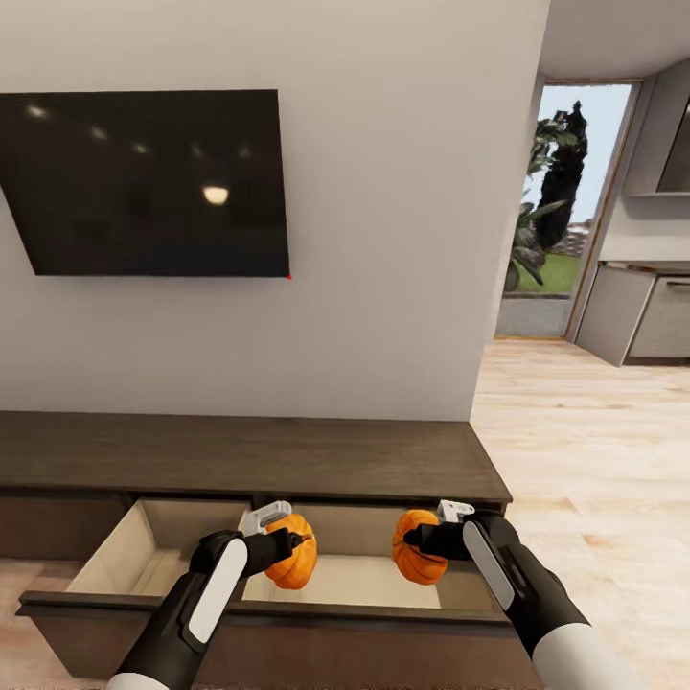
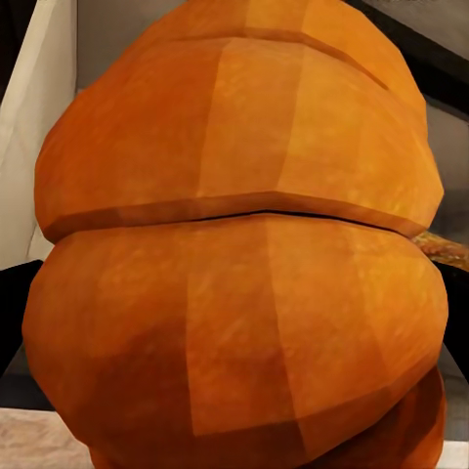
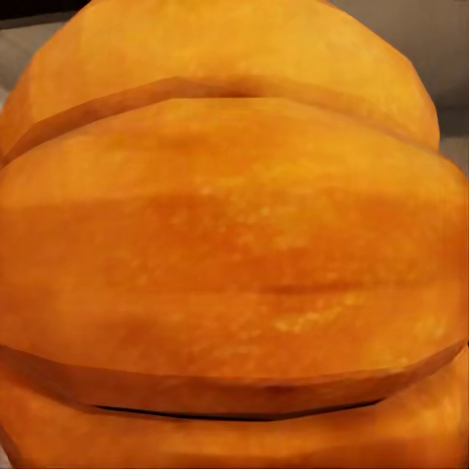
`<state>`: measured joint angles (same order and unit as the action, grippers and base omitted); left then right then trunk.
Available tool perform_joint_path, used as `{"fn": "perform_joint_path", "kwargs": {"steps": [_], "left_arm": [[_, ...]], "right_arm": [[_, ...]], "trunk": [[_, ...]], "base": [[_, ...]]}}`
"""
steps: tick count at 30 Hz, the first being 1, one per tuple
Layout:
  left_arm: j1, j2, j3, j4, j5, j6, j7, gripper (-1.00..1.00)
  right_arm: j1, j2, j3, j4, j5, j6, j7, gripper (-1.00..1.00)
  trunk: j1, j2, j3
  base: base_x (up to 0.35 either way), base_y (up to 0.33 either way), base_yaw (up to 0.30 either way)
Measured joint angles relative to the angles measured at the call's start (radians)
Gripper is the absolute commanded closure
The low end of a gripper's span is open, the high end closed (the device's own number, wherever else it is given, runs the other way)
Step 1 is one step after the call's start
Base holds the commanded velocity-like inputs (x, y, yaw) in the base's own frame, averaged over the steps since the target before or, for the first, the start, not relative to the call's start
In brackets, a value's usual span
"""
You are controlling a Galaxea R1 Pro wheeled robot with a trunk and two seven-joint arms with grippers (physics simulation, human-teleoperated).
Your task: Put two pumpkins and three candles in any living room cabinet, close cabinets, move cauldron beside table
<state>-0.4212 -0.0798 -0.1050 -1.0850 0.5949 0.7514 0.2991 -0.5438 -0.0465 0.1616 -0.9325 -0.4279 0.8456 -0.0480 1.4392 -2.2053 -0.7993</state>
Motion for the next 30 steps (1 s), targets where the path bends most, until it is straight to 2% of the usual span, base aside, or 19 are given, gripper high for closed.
{"fn": "perform_joint_path", "kwargs": {"steps": [12, 30], "left_arm": [[0.000, 0.000, -0.001, -0.004, 0.001, 0.000, 0.000, 1.00], [0.000, 0.000, -0.002, -0.005, 0.000, 0.000, 0.000, 1.00]], "right_arm": [[0.000, 0.000, -0.001, -0.002, 0.000, 0.000, 0.001, 1.00], [0.000, 0.000, -0.001, -0.002, 0.000, 0.000, 0.001, 1.00]], "trunk": [[0.000, 0.000, 0.000], [0.000, 0.000, 0.000]], "base": [[0.002, 0.000, 0.000], [0.096, 0.000, 0.000]]}}
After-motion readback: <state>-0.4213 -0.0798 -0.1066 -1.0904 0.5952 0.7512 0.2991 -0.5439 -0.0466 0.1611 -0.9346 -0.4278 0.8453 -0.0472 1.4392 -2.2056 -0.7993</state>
